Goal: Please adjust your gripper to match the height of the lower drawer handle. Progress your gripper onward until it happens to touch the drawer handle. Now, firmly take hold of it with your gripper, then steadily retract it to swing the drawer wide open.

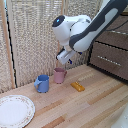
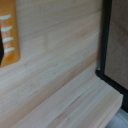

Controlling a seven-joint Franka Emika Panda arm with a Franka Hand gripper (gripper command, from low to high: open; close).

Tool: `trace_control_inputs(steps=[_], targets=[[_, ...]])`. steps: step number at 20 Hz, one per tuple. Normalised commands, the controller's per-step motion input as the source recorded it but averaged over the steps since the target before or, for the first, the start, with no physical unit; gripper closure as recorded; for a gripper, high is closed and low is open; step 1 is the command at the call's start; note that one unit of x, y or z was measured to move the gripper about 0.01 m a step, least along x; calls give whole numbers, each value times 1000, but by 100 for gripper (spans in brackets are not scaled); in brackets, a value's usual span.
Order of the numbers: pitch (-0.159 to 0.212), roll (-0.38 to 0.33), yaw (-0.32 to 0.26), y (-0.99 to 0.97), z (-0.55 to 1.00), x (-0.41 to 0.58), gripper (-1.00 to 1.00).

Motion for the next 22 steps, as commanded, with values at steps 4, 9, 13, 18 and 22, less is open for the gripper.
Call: trace_control_inputs(steps=[4, 9, 13, 18, 22], targets=[[14, -375, 140, -231, -203, 0, -100], [9, -335, 136, -344, -231, -3, -100], [0, -252, 122, -526, -268, -66, -100], [0, -193, 133, -596, -287, -25, -100], [1, -99, 168, -650, -174, 0, -100]])
